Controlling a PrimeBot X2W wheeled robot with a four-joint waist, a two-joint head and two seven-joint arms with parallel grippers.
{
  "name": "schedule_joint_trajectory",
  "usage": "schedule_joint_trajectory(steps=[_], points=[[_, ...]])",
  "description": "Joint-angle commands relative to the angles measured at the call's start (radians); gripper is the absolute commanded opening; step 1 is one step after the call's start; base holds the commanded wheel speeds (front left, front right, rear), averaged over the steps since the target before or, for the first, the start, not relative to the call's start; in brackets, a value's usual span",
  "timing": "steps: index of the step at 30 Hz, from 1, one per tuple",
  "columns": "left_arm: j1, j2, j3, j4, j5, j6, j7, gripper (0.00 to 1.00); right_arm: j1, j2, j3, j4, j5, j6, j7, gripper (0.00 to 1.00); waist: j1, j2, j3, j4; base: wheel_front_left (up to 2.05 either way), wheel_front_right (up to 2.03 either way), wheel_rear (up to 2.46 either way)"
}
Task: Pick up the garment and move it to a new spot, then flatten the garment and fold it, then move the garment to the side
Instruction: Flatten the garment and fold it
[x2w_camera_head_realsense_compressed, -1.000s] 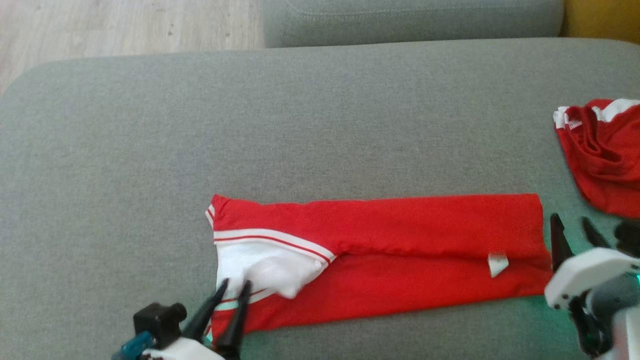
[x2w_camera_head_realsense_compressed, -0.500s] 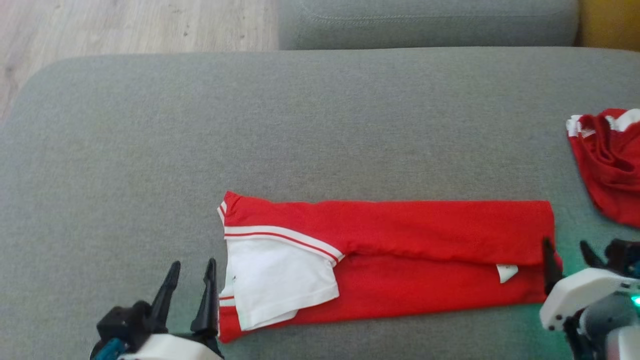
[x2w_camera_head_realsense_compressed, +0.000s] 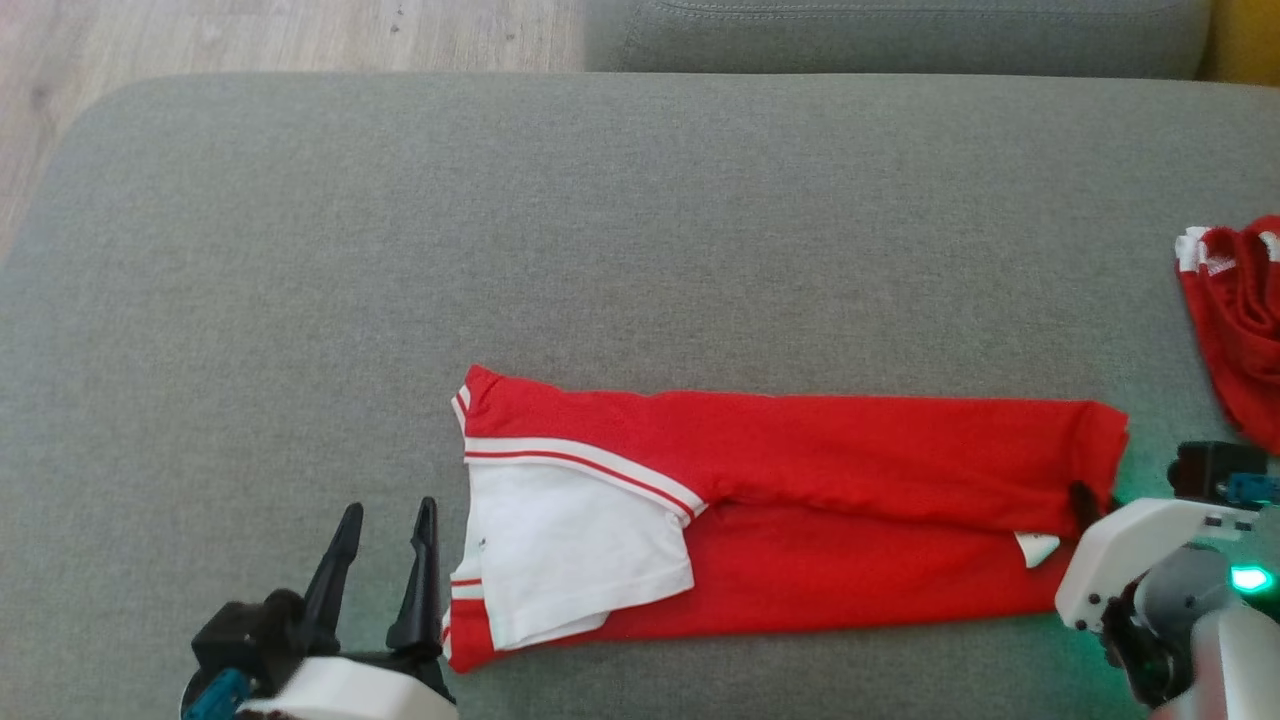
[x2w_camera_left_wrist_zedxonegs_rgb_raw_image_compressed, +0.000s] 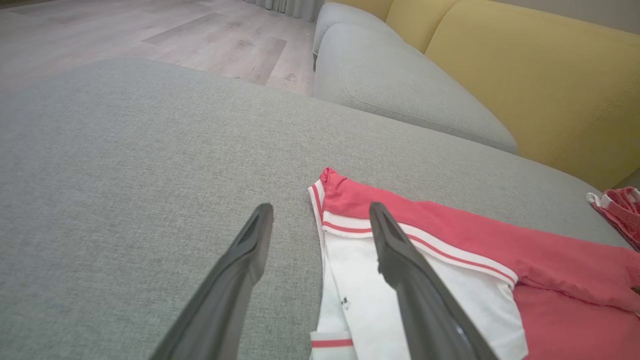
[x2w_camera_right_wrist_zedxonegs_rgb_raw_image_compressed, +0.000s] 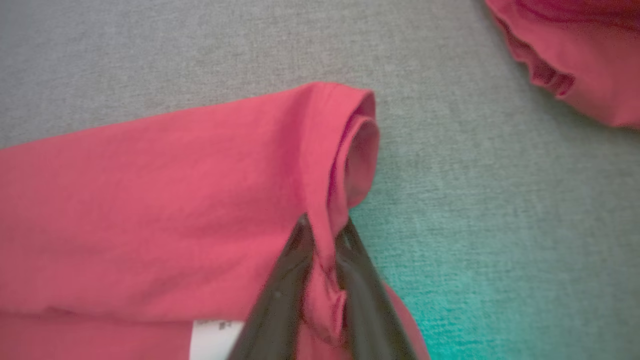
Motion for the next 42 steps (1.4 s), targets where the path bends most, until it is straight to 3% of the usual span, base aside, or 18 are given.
schedule_joint_trajectory(steps=[1,14,21,26,33,42], points=[[-0.041,0.024,0.043,-0.030,0.011,0.009,-0.005,1.00,-0.019,-0.015,0.029,-0.015,0.008,0.007,0.012,0.00,0.0000,0.0000,0.001,-0.003,0.00,0.00,0.00],[-0.056,0.013,0.031,-0.042,0.011,0.007,0.001,1.00,-0.036,-0.107,-0.120,-0.177,0.032,0.007,0.031,0.00,0.0000,0.0000,-0.018,-0.084,0.00,0.00,0.00],[-0.055,0.005,0.019,-0.027,0.005,-0.003,0.002,1.00,0.000,-0.081,-0.087,-0.276,0.096,0.007,0.071,0.00,0.0000,0.0000,-0.033,-0.114,0.00,0.00,0.00],[-0.064,0.001,0.015,-0.022,0.003,-0.007,0.005,1.00,0.024,-0.053,-0.011,-0.352,0.151,0.007,0.089,0.00,0.0000,0.0000,-0.041,-0.106,0.00,0.00,0.00],[-0.057,0.020,0.023,-0.023,0.006,0.001,0.005,1.00,0.073,-0.011,0.213,-0.474,0.251,0.007,0.118,0.00,0.0000,0.0000,-0.065,-0.061,0.00,0.00,0.00],[-0.051,0.039,0.023,-0.043,0.005,0.008,0.019,1.00,0.064,0.000,0.516,-0.383,0.498,0.007,-0.011,0.00,0.0000,0.0000,-0.084,0.011,0.00,0.00,0.00]])
